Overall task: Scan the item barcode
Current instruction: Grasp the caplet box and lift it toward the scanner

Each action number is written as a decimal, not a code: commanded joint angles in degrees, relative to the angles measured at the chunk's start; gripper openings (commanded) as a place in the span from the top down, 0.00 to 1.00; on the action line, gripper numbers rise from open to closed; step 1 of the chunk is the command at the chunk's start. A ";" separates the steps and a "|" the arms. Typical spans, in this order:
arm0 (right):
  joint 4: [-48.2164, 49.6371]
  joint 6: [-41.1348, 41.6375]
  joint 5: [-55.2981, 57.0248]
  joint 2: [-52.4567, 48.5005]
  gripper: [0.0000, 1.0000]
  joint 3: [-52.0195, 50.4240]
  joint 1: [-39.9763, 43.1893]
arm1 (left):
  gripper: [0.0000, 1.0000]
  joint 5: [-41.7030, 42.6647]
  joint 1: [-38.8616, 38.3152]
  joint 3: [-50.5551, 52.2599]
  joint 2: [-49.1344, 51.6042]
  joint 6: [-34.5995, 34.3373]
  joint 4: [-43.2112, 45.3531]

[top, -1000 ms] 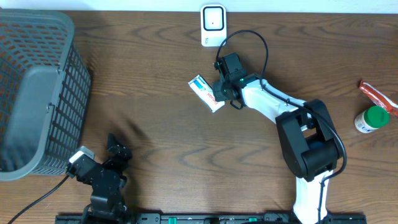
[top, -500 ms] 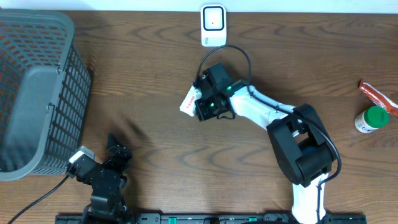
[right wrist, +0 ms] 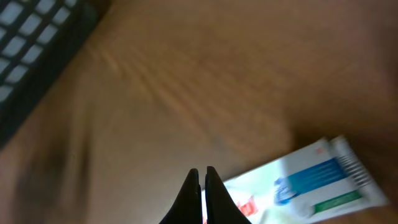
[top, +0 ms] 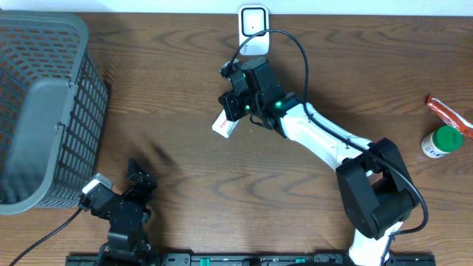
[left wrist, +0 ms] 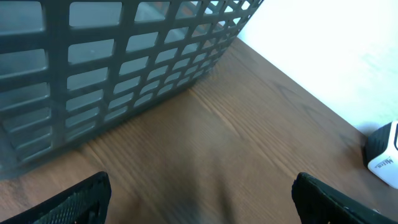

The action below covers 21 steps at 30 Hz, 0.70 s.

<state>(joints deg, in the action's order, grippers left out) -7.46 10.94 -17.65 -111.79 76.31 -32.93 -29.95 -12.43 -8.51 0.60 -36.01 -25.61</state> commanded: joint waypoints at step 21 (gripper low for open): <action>9.62 4.87 19.08 -6.32 0.96 0.09 -8.74 | 0.07 -0.28 0.15 0.79 -0.33 0.15 -1.57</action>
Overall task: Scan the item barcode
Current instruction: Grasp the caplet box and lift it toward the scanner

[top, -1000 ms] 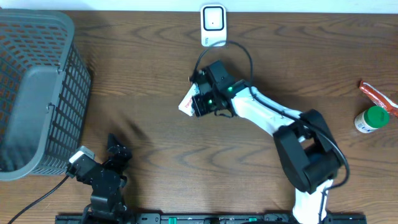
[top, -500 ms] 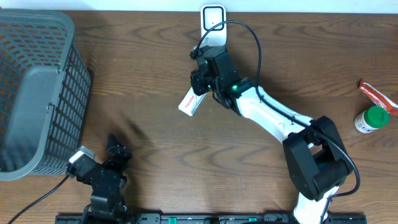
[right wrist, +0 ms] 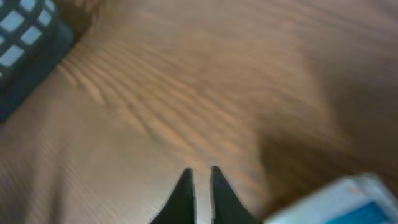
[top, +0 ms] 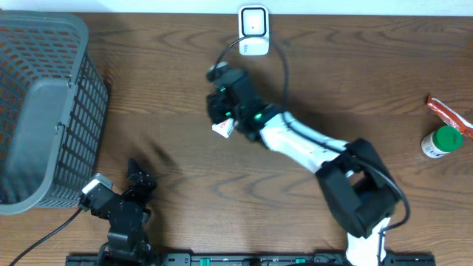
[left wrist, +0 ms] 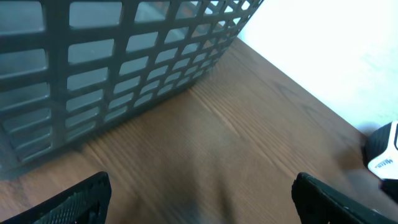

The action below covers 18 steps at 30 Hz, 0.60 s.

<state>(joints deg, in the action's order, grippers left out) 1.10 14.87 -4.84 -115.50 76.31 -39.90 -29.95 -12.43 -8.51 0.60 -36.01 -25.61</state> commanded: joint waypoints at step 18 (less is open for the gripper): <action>7.04 0.70 3.04 -12.66 0.99 8.07 6.97 | 0.07 -0.28 0.13 0.79 -0.33 0.15 -1.57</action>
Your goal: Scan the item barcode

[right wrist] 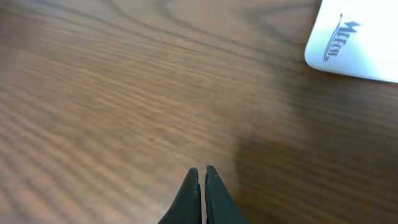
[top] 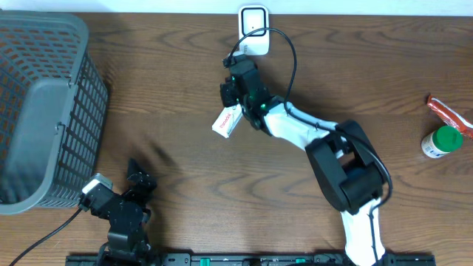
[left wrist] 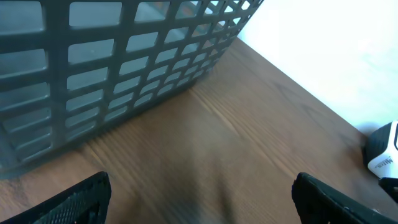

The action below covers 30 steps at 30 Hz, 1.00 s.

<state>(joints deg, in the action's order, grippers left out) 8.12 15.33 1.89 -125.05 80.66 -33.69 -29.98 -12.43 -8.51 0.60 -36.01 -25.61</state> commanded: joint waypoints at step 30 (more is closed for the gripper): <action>-47.12 -8.79 -3.67 10.01 0.99 9.20 4.94 | 0.07 -0.26 0.13 0.79 -0.33 0.15 -1.57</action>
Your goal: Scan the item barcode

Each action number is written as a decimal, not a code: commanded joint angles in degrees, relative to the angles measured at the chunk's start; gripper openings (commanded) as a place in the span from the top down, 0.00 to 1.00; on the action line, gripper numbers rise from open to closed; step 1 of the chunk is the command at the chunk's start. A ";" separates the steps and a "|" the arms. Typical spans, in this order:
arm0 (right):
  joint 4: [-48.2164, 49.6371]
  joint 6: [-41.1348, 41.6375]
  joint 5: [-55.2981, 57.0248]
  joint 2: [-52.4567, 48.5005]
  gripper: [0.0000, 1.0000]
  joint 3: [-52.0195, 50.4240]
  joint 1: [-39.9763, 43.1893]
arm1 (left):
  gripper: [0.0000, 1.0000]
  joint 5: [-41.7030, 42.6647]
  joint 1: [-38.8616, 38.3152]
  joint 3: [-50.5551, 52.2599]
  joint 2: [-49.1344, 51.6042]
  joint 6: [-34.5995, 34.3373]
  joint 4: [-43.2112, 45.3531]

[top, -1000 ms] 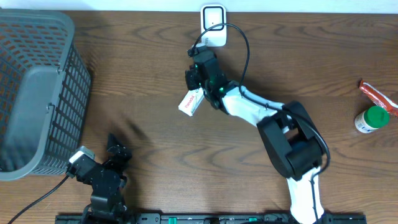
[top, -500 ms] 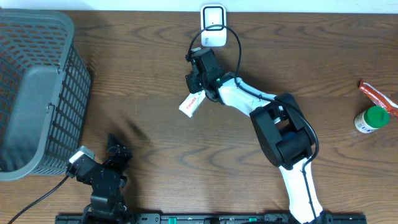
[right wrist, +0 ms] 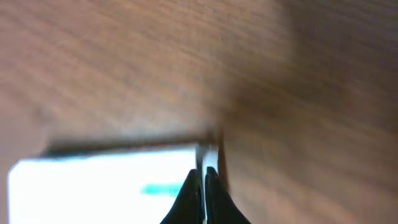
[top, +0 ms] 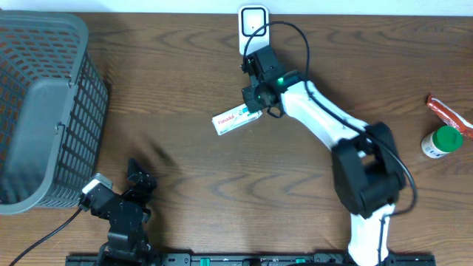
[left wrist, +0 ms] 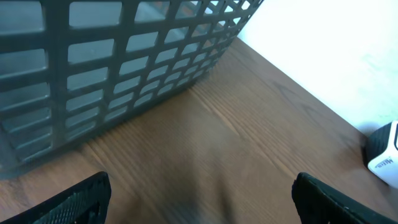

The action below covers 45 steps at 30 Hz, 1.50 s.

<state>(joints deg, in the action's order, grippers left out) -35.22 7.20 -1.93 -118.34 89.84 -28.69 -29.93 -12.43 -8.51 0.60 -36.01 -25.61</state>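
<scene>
A white package (top: 235,119) with red and blue print lies lengthwise, printed face up, in the overhead view, a little below the white scanner (top: 253,29) at the table's far edge. My right gripper (top: 256,105) is shut on its right end. In the right wrist view the fingertips (right wrist: 203,177) pinch a thin white edge, and the blurred package (right wrist: 106,186) stretches to the left. Low at the front left, my left gripper (top: 137,185) stands open (left wrist: 201,205) with nothing between its fingers. The scanner's corner (left wrist: 384,158) shows at the right of the left wrist view.
A large grey mesh basket (top: 41,111) fills the left side and shows close in the left wrist view (left wrist: 124,62). A green-capped bottle (top: 442,142) and a red packet (top: 447,112) sit at the far right edge. The table is brown wood.
My right gripper has shifted right and slightly nearer. The package, then hanging on end below the gripper, now lies lengthwise to its left. The right wrist view faced the scanner's corner then. The left arm is unmoved.
The right gripper held the package below the scanner, tilted on end. Then it stood further left with it. Then it stood closer to the scanner with the wrist camera on the scanner's corner. Now the package lies turned lengthwise, face up. The left gripper stayed open throughout.
</scene>
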 commanded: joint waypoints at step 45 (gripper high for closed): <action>1.49 -0.39 -3.61 -9.88 0.99 0.00 0.52 | 0.07 -0.33 0.13 0.79 -0.33 0.15 -1.57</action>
<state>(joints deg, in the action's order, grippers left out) -30.35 6.94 -5.41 -127.50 91.07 -28.67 -29.95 -12.43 -8.51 0.60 -36.01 -25.61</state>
